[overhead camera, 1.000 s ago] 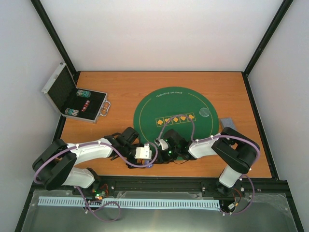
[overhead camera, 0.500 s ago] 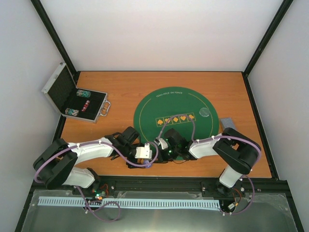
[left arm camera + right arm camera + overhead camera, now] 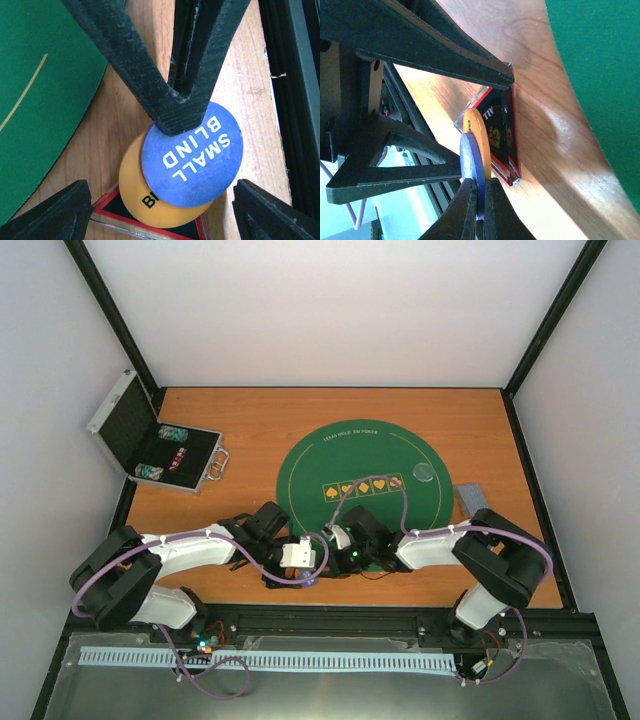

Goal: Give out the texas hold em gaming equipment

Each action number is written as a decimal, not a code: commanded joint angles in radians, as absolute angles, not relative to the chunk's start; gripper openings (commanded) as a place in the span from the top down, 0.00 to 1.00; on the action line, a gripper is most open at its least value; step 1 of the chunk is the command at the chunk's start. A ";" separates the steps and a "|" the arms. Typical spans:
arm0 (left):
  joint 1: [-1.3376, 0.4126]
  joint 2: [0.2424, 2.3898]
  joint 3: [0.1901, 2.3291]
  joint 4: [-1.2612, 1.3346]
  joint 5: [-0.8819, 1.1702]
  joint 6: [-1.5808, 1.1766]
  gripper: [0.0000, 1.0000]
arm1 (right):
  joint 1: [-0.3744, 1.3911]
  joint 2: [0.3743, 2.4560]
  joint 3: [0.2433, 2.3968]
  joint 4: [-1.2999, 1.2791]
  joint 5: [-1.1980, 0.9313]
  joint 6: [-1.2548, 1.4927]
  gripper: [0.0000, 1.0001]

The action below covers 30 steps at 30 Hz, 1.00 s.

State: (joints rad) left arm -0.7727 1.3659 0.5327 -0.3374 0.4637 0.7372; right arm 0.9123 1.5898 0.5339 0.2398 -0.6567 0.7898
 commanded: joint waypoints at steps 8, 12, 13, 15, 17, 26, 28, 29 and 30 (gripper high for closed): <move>-0.780 1.320 0.583 -0.431 0.416 0.700 0.17 | 0.897 1.541 0.539 0.139 -0.611 0.692 0.97; -0.759 1.201 0.580 -0.506 0.550 0.752 0.13 | 0.888 1.553 0.551 0.126 -0.628 0.629 0.97; -0.755 1.170 0.575 -0.528 0.580 0.766 0.12 | 0.888 1.553 0.554 0.126 -0.635 0.617 0.97; -0.746 1.121 0.573 -0.562 0.617 0.775 0.10 | 0.888 1.550 0.556 0.143 -0.658 0.596 0.97; -0.726 1.088 0.583 -0.582 0.639 0.765 0.10 | 0.888 1.548 0.565 0.154 -0.674 0.567 0.97; -0.622 1.144 0.660 -0.628 0.746 0.700 0.17 | 0.888 1.505 0.635 0.050 -0.657 0.452 0.97; -0.604 1.180 0.667 -0.629 0.760 0.697 0.19 | 0.888 1.514 0.650 0.009 -0.658 0.433 0.97; -0.599 1.195 0.675 -0.628 0.758 0.693 0.20 | 0.888 1.516 0.651 0.004 -0.668 0.430 0.97; -0.597 1.207 0.680 -0.625 0.751 0.691 0.21 | 0.888 1.508 0.649 0.001 -0.671 0.432 0.97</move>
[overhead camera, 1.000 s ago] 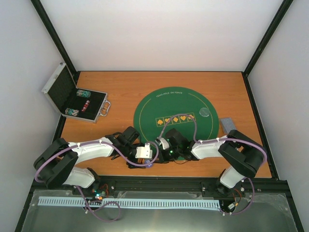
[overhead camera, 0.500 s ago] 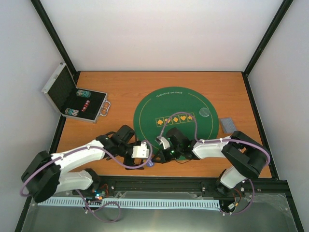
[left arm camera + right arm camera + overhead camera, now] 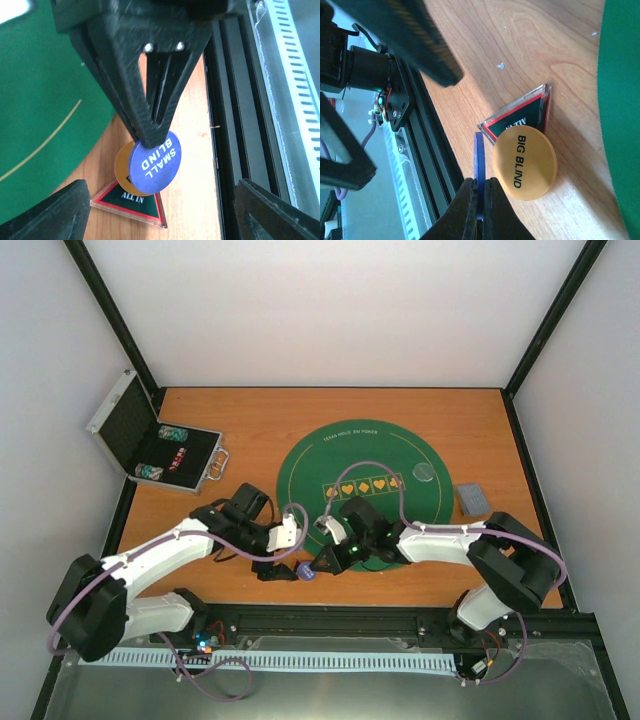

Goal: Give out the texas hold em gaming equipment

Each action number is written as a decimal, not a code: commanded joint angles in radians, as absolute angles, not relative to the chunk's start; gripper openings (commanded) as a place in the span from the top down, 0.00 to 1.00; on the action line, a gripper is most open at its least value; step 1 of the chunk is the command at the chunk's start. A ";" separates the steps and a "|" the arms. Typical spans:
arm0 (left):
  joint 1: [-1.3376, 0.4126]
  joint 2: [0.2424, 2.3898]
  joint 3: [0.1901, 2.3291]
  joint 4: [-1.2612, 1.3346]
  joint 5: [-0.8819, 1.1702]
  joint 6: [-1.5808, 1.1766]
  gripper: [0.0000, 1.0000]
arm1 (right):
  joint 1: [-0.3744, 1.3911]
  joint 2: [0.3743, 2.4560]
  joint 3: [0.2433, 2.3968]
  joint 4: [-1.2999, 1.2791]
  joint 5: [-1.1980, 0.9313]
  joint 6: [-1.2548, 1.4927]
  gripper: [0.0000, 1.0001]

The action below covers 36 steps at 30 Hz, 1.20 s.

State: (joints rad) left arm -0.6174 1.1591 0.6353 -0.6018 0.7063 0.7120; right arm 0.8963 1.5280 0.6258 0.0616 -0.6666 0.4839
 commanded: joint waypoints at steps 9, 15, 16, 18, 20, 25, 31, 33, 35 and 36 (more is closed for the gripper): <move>-0.591 1.135 0.745 -0.680 0.745 0.691 0.12 | 0.736 1.287 0.691 -0.202 -0.604 0.438 0.97; -0.588 1.153 0.799 -0.610 0.641 0.557 0.10 | 0.458 1.182 0.787 -0.333 -0.581 0.401 0.97; -0.586 1.159 0.801 -0.597 0.625 0.546 0.09 | 0.417 1.185 0.808 -0.336 -0.586 0.401 0.97; -0.578 1.165 0.793 -0.566 0.577 0.534 0.08 | 0.362 1.212 0.857 -0.335 -0.581 0.400 0.97; -0.571 1.171 0.769 -0.527 0.513 0.518 0.06 | 0.329 1.262 0.924 -0.330 -0.567 0.399 0.97; -0.563 1.224 0.744 -0.483 0.407 0.491 0.05 | 0.297 1.483 1.096 -0.311 -0.564 0.402 0.97; -0.558 1.265 0.713 -0.413 0.228 0.463 0.04 | 0.295 1.731 1.292 -0.315 -0.569 0.404 0.97; -0.558 1.273 0.702 -0.397 0.199 0.458 0.04 | 0.294 1.801 1.339 -0.313 -0.569 0.410 0.97; -0.558 1.275 0.693 -0.383 0.178 0.456 0.04 | 0.295 1.868 1.386 -0.322 -0.569 0.412 0.97; -0.558 1.275 0.688 -0.375 0.169 0.456 0.04 | 0.295 1.899 1.411 -0.326 -0.568 0.414 0.97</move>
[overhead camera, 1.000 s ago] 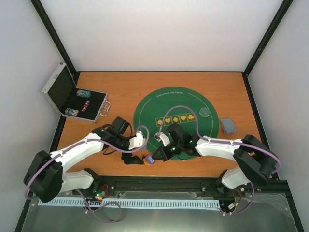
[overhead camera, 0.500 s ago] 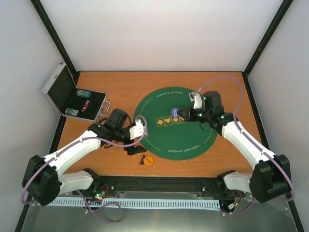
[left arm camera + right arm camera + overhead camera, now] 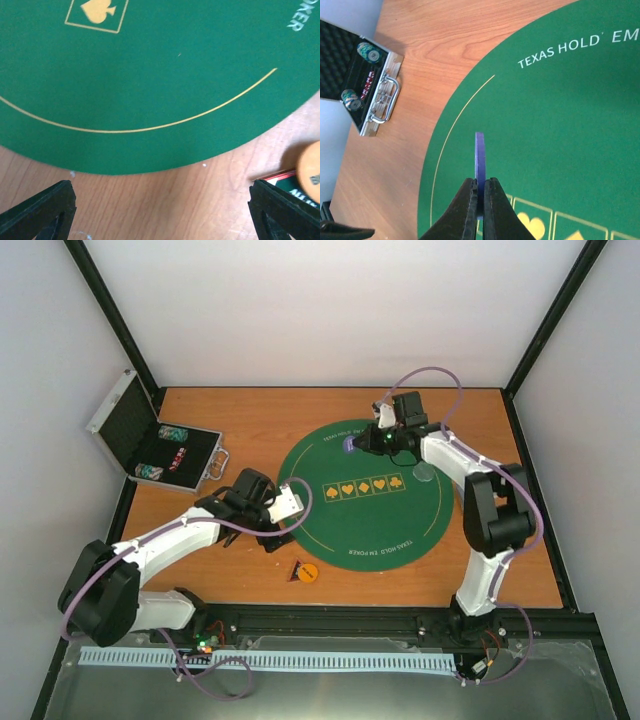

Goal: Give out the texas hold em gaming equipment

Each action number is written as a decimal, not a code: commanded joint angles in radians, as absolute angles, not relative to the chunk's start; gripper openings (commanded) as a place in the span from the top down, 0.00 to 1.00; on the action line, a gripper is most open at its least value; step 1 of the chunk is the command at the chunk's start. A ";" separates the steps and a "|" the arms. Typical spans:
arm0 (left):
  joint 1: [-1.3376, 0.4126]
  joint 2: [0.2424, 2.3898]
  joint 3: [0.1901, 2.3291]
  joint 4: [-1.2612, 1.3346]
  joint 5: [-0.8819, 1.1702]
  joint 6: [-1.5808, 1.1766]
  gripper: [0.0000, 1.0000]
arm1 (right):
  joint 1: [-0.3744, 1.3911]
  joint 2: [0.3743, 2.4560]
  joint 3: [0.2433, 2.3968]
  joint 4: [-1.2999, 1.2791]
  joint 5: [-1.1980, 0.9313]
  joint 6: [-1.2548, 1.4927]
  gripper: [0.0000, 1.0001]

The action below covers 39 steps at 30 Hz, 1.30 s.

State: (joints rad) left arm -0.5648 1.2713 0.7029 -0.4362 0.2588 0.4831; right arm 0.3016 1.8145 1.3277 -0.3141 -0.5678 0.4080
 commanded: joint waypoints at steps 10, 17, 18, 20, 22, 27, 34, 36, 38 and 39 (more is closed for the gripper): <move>-0.558 1.275 0.672 -0.367 0.177 0.459 0.04 | 0.280 2.122 1.541 -0.318 -0.545 0.453 0.97; -0.558 1.281 0.667 -0.367 0.175 0.461 0.03 | 0.254 2.228 1.618 -0.346 -0.520 0.464 0.97; -0.558 1.281 0.667 -0.367 0.175 0.460 0.04 | 0.250 2.238 1.622 -0.350 -0.520 0.468 0.97; -0.558 1.281 0.668 -0.368 0.180 0.463 0.03 | 0.244 2.254 1.628 -0.355 -0.522 0.470 0.97; -0.558 1.281 0.669 -0.370 0.186 0.462 0.03 | 0.245 2.266 1.632 -0.361 -0.520 0.473 0.97; -0.558 1.290 0.670 -0.373 0.189 0.462 0.03 | 0.215 2.276 1.650 -0.385 -0.491 0.476 0.74; -0.558 1.284 0.669 -0.377 0.196 0.464 0.03 | 0.214 2.249 1.719 -0.479 -0.426 0.417 0.56; -0.558 1.283 0.668 -0.378 0.196 0.464 0.03 | 0.224 2.203 1.698 -0.498 -0.396 0.382 0.53; -0.558 1.284 0.670 -0.378 0.199 0.464 0.03 | 0.236 2.140 1.661 -0.524 -0.345 0.335 0.49; -0.558 1.286 0.670 -0.380 0.199 0.464 0.03 | 0.264 2.092 1.624 -0.536 -0.317 0.311 0.47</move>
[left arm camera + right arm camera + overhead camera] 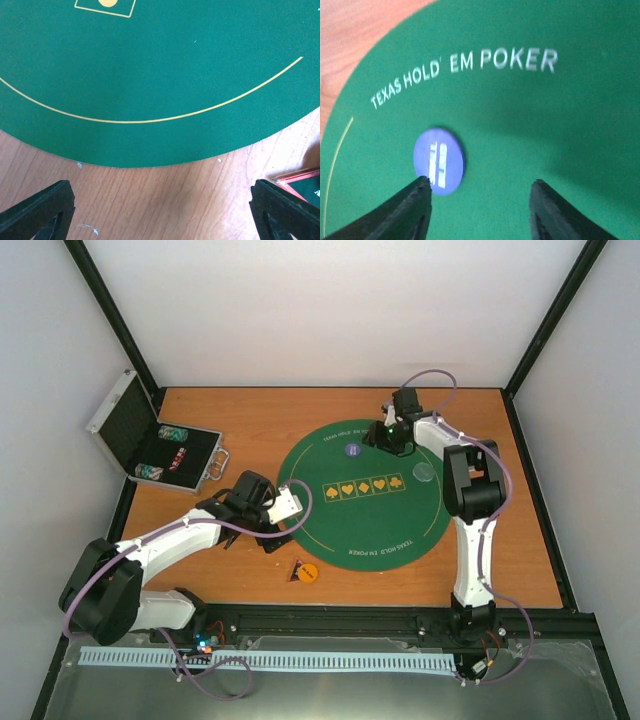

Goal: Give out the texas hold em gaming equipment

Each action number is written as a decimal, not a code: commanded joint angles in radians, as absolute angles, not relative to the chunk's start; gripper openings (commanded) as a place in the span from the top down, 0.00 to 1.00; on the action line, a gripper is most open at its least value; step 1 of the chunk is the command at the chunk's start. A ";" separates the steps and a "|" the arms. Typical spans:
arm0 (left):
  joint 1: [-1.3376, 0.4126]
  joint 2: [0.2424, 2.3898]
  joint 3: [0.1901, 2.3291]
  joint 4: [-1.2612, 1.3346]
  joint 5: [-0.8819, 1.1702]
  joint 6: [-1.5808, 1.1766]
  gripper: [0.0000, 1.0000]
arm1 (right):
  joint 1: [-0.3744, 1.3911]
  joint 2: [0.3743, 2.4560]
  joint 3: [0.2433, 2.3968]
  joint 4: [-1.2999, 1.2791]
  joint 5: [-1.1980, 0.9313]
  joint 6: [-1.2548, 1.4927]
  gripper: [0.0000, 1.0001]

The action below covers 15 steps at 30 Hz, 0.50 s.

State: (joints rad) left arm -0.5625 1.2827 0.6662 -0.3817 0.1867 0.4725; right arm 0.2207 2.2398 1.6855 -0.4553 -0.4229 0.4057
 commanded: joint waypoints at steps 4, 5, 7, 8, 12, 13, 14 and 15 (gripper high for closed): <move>-0.558 1.293 0.671 -0.382 0.198 0.463 0.03 | 0.346 1.922 1.461 -0.561 -0.253 0.226 0.37; -0.558 1.294 0.672 -0.382 0.197 0.463 0.03 | 0.379 1.877 1.415 -0.564 -0.257 0.201 0.35; -0.558 1.297 0.671 -0.382 0.193 0.462 0.03 | 0.457 1.802 1.330 -0.576 -0.265 0.159 0.30; -0.558 1.299 0.672 -0.382 0.189 0.463 0.03 | 0.502 1.767 1.293 -0.580 -0.277 0.153 0.29; -0.558 1.297 0.670 -0.385 0.178 0.460 0.03 | 0.601 1.649 1.087 -0.482 -0.554 0.263 0.34; -0.558 1.293 0.670 -0.388 0.185 0.459 0.03 | 0.607 1.621 1.023 -0.426 -0.613 0.320 0.39; -0.558 1.288 0.669 -0.393 0.196 0.461 0.03 | 0.610 1.589 0.961 -0.367 -0.653 0.380 0.43; -0.558 1.283 0.667 -0.398 0.216 0.467 0.03 | 0.616 1.560 0.895 -0.303 -0.679 0.438 0.45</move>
State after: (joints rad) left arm -0.5625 1.2922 0.6662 -0.3824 0.1841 0.4725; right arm 0.6228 1.6333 1.0748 -0.4599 -0.4892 0.2649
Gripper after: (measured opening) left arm 0.971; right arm 0.586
